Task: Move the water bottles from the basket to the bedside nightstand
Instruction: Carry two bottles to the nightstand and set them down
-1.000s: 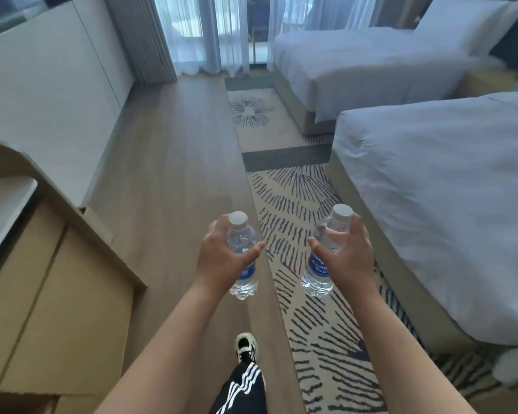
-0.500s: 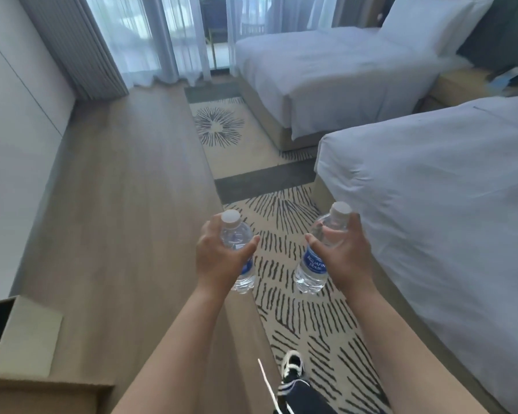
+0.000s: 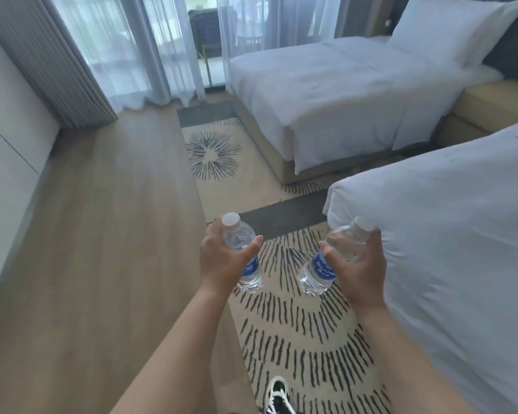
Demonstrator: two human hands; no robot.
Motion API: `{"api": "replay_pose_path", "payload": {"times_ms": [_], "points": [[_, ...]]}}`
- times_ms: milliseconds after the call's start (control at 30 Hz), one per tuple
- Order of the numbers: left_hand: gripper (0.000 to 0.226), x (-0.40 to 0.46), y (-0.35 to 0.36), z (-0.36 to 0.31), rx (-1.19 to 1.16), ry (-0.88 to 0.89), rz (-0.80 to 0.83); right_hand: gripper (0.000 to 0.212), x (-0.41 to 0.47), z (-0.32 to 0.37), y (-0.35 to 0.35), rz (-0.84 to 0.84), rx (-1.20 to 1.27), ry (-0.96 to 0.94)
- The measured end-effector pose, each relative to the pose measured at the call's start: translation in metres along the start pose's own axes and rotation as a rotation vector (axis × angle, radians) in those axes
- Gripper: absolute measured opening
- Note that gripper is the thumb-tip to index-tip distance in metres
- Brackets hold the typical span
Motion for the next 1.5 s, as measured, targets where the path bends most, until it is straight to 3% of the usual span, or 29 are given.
{"api": "replay_pose_path", "payload": {"times_ms": [467, 767, 1100, 1500], "points": [[0.049, 0.298, 0.121, 0.055, -0.122, -0.011, 0.057, 0.054, 0.279, -0.01, 0.132, -0.122, -0.054, 0.023], [0.049, 0.521, 0.208, 0.09, -0.124, -0.002, 0.26, 0.059, 0.456, -0.006, 0.217, -0.202, -0.066, 0.137], [0.049, 0.659, 0.357, 0.101, -0.186, -0.05, 0.467, 0.057, 0.597, -0.048, 0.223, -0.339, -0.186, 0.295], [0.058, 0.775, 0.626, 0.082, -0.162, -0.006, 0.735, 0.072, 0.797, -0.17, 0.172, -0.471, -0.312, 0.47]]}}
Point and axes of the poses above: each hand's wrist, its own x-axis towards the middle knuckle, its own y-axis out of the palm, z = x × y, the point moved 1 cm from there along x, towards the middle knuckle, and after that the axes turned 14 degrees about -x, right-handed, at the moved point
